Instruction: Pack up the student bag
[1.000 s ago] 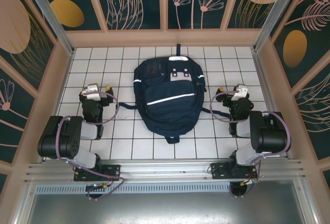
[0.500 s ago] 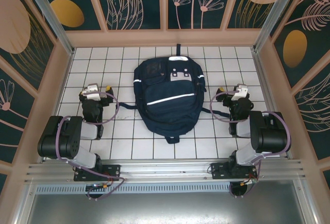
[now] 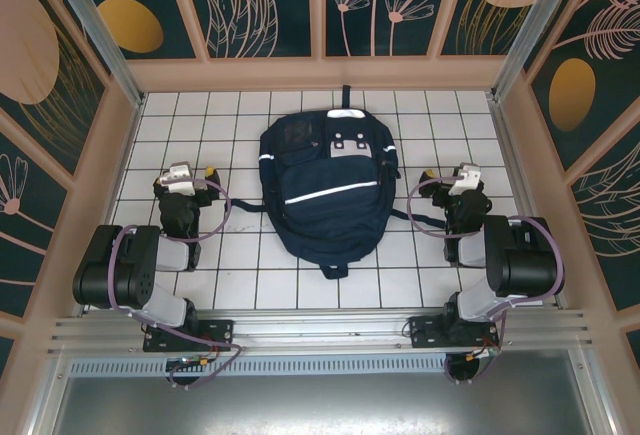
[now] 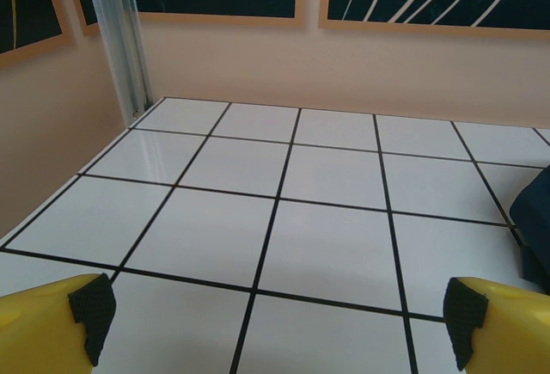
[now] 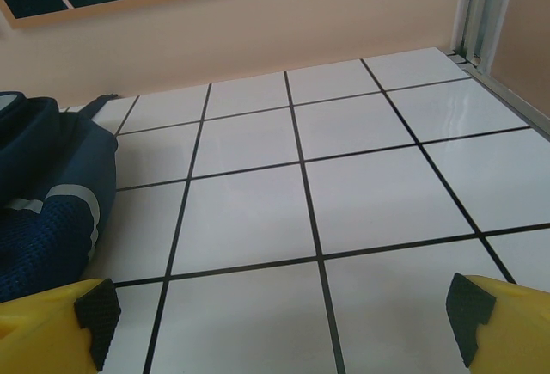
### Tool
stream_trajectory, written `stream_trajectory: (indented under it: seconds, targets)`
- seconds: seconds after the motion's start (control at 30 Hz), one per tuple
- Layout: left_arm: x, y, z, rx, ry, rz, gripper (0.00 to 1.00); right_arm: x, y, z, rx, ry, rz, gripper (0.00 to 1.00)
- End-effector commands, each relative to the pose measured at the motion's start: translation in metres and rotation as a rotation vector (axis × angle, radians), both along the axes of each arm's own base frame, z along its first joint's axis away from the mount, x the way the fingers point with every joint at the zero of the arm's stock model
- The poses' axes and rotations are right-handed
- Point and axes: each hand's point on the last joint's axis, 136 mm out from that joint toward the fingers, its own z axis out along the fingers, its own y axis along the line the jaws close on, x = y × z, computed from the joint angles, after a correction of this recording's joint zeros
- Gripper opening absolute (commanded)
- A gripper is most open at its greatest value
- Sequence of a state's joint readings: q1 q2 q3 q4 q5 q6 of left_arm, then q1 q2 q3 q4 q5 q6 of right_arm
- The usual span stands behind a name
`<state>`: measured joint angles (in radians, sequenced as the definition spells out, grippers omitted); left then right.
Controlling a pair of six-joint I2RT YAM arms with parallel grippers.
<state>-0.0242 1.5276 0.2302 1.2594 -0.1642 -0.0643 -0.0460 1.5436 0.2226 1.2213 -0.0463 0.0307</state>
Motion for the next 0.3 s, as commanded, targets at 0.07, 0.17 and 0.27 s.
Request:
stream_trajectory:
  seconds: [0.07,0.17,0.27]
  targets:
    - [0.0015,0.002,0.0082,-0.012,-0.03,0.001,0.99,0.0053,0.001,0.0108,-0.021,-0.034,0.002,0.99]
    - [0.0015,0.0016,0.0084,-0.012,-0.031,0.0,0.99,0.0052,0.0007,0.0108,-0.021,-0.034,0.001,0.99]
    - [0.0012,0.0015,0.0084,-0.013,-0.032,-0.001,0.99,0.0052,0.0008,0.0107,-0.021,-0.034,0.002,0.99]
